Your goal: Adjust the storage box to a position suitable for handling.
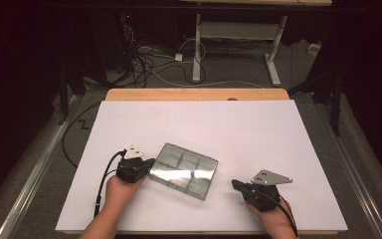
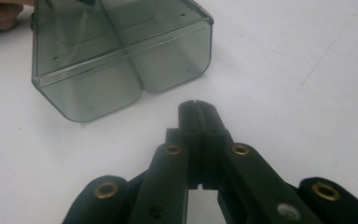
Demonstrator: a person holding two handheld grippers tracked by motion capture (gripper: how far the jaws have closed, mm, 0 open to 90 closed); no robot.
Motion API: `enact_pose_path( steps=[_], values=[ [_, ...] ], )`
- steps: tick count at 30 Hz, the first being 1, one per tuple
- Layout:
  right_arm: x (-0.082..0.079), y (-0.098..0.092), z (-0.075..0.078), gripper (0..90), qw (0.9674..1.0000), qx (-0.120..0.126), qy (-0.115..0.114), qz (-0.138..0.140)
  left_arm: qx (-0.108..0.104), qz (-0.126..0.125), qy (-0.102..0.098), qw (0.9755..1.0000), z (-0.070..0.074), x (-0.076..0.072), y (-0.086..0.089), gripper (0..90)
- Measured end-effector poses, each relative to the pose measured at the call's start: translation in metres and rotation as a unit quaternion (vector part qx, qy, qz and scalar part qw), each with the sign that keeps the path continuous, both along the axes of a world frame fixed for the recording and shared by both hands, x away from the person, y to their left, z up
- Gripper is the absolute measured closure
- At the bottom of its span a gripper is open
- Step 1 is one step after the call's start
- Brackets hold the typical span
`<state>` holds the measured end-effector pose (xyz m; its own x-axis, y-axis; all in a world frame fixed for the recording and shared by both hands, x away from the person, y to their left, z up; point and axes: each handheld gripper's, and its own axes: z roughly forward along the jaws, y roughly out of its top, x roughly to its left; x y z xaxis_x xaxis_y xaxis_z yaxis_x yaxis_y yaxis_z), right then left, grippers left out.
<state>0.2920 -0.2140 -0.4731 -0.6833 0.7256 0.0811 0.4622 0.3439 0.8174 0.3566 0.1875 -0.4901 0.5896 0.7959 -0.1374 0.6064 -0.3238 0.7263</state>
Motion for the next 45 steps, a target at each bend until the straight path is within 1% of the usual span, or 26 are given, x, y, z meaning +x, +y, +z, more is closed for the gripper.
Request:
enact_pose_path(
  steps=[2,4,6,7,8,10,12,14,16,20,23,26,29,31,33,40,43,45],
  values=[
    [0.0,-0.003,0.001,90.0,1.0,0.004,-0.002,-0.004,-0.008,-0.006,0.004,0.9999,0.0,-0.001,0.001,88.3],
    [0.0,-0.004,0.002,90.0,1.0,0.005,-0.003,-0.006,-0.003,-0.005,0.0,1.0,0.002,-0.004,-0.001,88.3],
    [0.001,-0.006,0.002,90.0,1.0,0.005,-0.002,-0.008,-0.004,-0.013,0.001,0.9999,0.002,-0.009,-0.003,88.3],
    [0.002,-0.007,0.002,90.0,0.9999,0.004,-0.001,-0.01,-0.001,-0.019,0.001,0.9998,0.002,-0.012,-0.004,88.2],
    [0.003,-0.008,0.001,90.0,0.9999,0.006,-0.001,-0.012,-0.001,-0.023,-0.001,0.9997,0.002,-0.016,-0.006,88.3],
    [0.003,-0.01,0.001,90.0,0.9999,0.005,-0.002,-0.015,-0.008,-0.032,0.001,0.9995,0.002,-0.025,-0.01,88.3],
    [0.003,-0.011,0.001,90.0,0.9998,0.005,0.0,-0.019,-0.006,-0.041,-0.002,0.9992,0.003,-0.035,-0.015,88.3],
    [0.004,-0.013,0.0,90.0,0.9998,0.006,0.0,-0.022,-0.012,-0.048,-0.001,0.9988,0.005,-0.044,-0.019,88.3],
    [0.004,-0.015,0.0,90.0,0.9996,0.017,0.004,-0.021,-0.012,-0.055,-0.001,0.9984,0.006,-0.052,-0.023,88.2],
    [0.004,-0.015,0.002,90.0,0.9996,0.018,0.003,-0.023,-0.016,-0.067,0.0,0.9976,0.006,-0.065,-0.029,88.2],
    [0.005,-0.015,0.002,90.0,0.9996,0.016,0.001,-0.022,-0.023,-0.079,0.001,0.9966,0.005,-0.072,-0.034,88.2],
    [0.005,-0.015,0.001,90.0,0.9996,0.013,0.004,-0.024,-0.027,-0.096,0.004,0.9951,0.005,-0.077,-0.041,88.2],
    [0.006,-0.014,0.0,90.0,0.9996,0.013,0.006,-0.025,-0.024,-0.106,0.001,0.9941,0.005,-0.079,-0.046,88.2],
    [0.006,-0.014,0.0,90.0,0.9996,0.011,0.006,-0.024,-0.024,-0.11,0.0,0.9936,0.005,-0.079,-0.046,88.2],
    [0.006,-0.014,0.0,90.0,0.9996,0.01,0.006,-0.024,-0.03,-0.106,0.0,0.9939,0.005,-0.078,-0.043,88.2],
    [0.005,-0.011,-0.001,90.0,0.9996,0.013,0.006,-0.024,-0.046,-0.067,-0.01,0.9967,0.008,-0.072,-0.024,88.1],
    [0.005,-0.01,-0.001,90.0,0.9997,0.013,0.006,-0.021,-0.053,-0.052,-0.013,0.9972,0.008,-0.07,-0.016,88.1],
    [0.005,-0.009,-0.001,90.0,0.9997,0.014,0.006,-0.021,-0.054,-0.044,-0.015,0.9975,0.008,-0.069,-0.014,88.1]
  ],
)
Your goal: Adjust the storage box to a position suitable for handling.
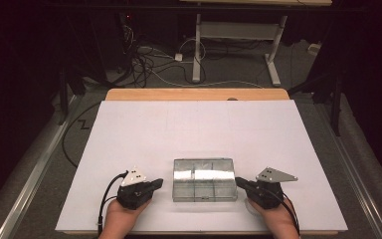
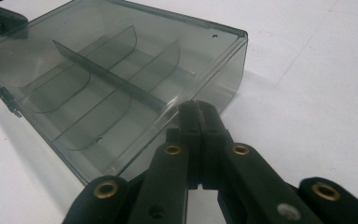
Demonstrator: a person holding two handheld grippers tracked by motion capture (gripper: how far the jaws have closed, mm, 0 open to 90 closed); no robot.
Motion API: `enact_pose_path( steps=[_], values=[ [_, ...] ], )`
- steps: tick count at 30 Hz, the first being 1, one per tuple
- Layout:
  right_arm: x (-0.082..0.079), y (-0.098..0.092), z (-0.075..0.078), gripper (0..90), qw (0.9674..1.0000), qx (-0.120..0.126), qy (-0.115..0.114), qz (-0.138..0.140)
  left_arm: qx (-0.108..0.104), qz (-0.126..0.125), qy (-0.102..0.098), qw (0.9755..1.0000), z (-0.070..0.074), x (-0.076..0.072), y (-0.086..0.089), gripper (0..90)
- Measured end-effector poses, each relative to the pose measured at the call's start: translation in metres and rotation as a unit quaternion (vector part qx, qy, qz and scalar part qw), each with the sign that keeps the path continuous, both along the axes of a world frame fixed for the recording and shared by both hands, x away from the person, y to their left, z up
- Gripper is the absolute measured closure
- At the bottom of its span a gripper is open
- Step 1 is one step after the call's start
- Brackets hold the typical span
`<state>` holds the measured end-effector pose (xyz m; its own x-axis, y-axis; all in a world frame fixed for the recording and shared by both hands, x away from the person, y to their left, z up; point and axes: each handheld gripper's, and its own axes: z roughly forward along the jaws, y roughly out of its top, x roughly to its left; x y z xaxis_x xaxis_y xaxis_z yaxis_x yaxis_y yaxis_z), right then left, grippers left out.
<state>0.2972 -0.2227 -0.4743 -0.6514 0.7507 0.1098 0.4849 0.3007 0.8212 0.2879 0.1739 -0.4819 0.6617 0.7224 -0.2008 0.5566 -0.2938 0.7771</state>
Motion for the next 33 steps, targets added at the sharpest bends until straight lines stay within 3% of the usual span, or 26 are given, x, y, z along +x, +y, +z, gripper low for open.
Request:
enact_pose_path(
  steps=[14,23,33],
  values=[
    [0.0,0.003,0.001,90.0,0.9999,-0.006,-0.007,0.004,0.002,0.018,-0.011,0.9998,-0.001,0.002,-0.001,88.2],
    [-0.002,-0.003,0.014,90.0,0.9995,0.019,-0.023,-0.01,-0.009,0.016,-0.002,0.9998,-0.001,0.004,0.005,88.2],
    [-0.006,0.007,0.025,90.0,0.9986,0.027,-0.042,0.018,-0.013,0.004,-0.003,0.9999,-0.001,0.006,0.01,88.1]
  ],
)
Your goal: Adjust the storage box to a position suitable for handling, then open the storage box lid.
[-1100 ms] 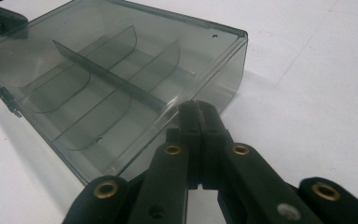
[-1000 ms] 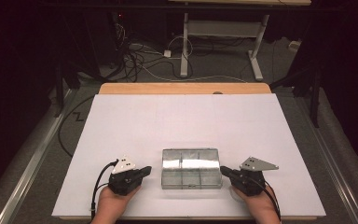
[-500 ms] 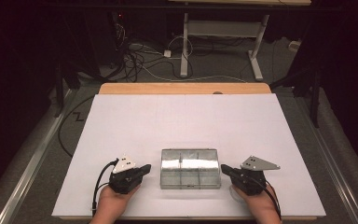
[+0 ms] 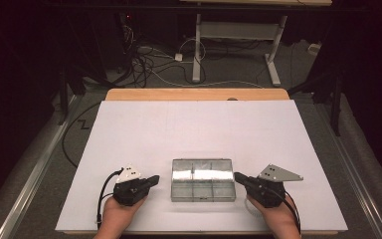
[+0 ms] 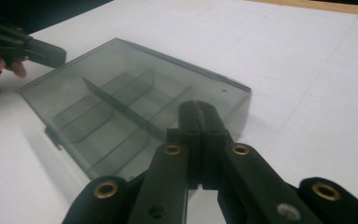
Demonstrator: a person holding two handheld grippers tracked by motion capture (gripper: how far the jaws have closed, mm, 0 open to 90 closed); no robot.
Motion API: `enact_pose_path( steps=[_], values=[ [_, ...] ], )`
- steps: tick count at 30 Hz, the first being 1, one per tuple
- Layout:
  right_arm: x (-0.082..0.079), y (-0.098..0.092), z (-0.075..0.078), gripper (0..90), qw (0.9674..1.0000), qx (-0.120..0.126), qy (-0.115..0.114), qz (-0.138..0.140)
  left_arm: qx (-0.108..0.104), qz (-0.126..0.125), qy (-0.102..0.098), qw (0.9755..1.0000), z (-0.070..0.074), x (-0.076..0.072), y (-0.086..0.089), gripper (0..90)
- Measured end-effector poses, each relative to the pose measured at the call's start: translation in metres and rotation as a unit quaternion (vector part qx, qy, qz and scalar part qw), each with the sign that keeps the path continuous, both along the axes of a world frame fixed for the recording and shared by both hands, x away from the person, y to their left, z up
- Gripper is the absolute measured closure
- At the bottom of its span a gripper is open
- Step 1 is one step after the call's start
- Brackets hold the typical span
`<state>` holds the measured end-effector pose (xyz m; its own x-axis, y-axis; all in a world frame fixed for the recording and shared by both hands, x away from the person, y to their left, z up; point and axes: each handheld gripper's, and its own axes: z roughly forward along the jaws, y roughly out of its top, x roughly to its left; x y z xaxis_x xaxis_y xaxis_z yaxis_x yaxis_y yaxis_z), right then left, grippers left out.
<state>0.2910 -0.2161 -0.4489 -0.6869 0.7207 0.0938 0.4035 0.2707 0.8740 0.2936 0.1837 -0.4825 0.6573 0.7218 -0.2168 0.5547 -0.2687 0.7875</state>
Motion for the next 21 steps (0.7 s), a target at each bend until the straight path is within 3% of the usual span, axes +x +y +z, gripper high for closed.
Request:
enact_pose_path(
  steps=[18,21],
  values=[
    [-0.012,0.039,0.003,90.0,0.9977,0.008,-0.003,0.068,0.006,-0.008,-0.011,0.9999,0.001,0.001,-0.003,88.2],
    [-0.013,0.046,0.001,90.0,0.9969,0.007,-0.001,0.078,0.002,-0.001,-0.011,0.9999,0.002,-0.002,-0.002,88.1]
  ],
)
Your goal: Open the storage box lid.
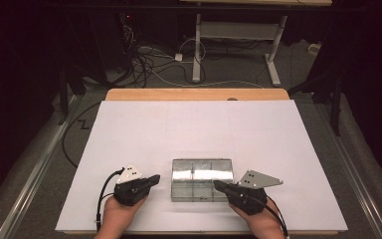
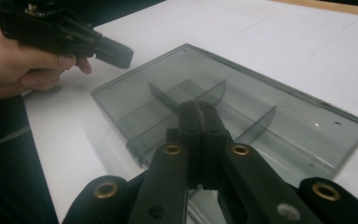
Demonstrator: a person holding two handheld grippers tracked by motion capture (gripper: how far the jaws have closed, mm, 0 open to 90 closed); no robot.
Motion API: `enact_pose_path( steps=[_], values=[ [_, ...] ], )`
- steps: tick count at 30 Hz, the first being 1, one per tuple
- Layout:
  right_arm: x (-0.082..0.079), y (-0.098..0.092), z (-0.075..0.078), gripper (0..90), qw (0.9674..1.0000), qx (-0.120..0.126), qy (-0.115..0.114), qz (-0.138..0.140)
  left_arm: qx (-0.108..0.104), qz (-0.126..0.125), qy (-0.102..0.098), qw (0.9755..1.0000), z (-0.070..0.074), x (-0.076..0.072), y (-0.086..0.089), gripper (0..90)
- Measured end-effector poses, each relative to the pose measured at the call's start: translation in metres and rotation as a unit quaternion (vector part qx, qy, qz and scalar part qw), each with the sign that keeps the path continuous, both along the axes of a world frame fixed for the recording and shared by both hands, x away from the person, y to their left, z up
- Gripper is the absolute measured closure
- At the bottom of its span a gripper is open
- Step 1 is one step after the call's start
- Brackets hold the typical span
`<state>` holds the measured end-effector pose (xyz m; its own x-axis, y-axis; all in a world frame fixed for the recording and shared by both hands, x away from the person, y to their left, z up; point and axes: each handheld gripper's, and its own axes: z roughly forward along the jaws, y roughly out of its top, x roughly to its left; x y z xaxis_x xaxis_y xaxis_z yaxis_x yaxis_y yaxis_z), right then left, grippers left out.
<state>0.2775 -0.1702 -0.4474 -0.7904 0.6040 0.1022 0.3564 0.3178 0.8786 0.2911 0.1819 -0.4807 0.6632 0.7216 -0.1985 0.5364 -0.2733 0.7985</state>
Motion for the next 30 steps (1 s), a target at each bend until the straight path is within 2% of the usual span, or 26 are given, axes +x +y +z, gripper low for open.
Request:
enact_pose_path(
  steps=[13,25,30],
  values=[
    [-0.011,0.017,0.001,90.0,0.9995,-0.004,-0.002,0.033,-0.004,0.001,0.0,1.0,0.0,-0.003,0.002,88.2],
    [-0.02,0.029,-0.002,90.0,0.9981,-0.004,0.007,0.062,0.0,-0.006,-0.008,0.9999,0.002,-0.003,-0.001,88.2],
    [-0.023,0.036,-0.004,90.0,0.9971,-0.009,0.009,0.075,-0.006,-0.005,-0.005,1.0,0.002,-0.002,0.001,88.2]
  ],
)
